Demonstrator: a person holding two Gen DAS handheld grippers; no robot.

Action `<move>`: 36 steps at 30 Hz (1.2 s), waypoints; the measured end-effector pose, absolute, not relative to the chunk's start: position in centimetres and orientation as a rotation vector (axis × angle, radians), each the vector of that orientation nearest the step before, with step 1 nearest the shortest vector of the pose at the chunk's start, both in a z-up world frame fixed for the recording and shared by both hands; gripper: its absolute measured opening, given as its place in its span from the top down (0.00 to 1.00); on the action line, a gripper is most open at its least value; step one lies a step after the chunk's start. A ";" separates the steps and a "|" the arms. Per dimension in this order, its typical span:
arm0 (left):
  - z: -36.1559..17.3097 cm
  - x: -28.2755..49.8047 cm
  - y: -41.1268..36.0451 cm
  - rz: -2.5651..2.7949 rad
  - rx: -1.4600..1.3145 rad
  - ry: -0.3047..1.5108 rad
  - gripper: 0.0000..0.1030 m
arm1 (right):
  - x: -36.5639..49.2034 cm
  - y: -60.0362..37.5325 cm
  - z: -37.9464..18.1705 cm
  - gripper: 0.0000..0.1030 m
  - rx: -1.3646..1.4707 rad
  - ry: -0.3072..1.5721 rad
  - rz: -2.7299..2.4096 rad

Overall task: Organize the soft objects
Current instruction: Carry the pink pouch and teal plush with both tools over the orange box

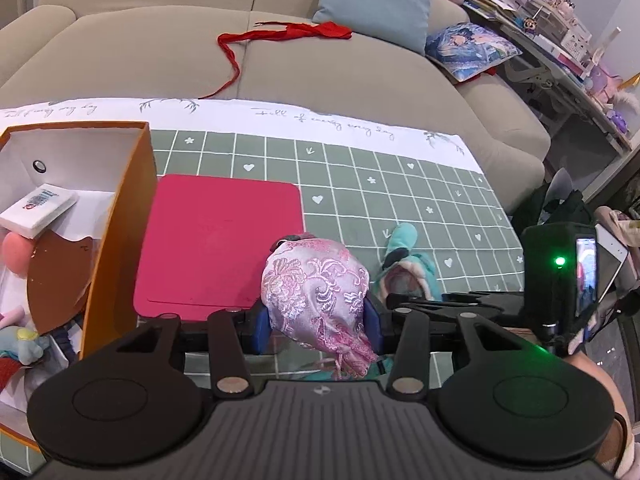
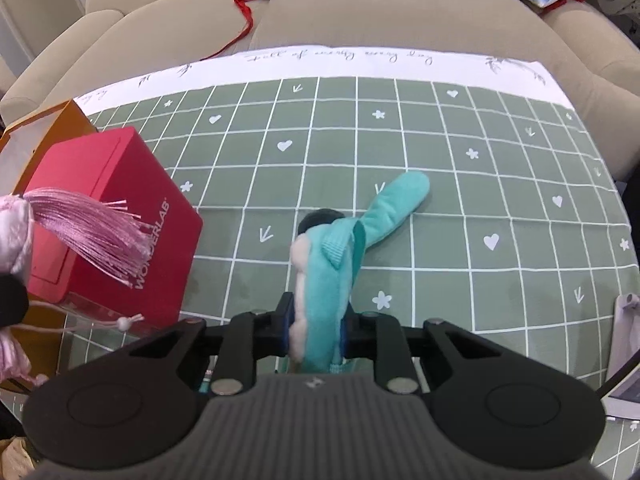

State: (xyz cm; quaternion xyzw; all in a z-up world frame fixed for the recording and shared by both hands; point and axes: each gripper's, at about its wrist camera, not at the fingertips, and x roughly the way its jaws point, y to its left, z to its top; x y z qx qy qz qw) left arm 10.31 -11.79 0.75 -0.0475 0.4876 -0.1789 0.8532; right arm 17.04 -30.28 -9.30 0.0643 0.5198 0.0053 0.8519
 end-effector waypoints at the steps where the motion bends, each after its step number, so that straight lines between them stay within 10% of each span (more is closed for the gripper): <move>1: 0.7 10.4 -11.7 -0.375 -0.097 1.037 0.50 | 17.0 -30.2 -9.2 0.81 0.139 1.102 0.000; 36: 14.6 11.6 8.7 -0.105 -0.198 0.836 0.50 | 19.4 -6.3 12.2 0.81 -0.007 0.801 0.365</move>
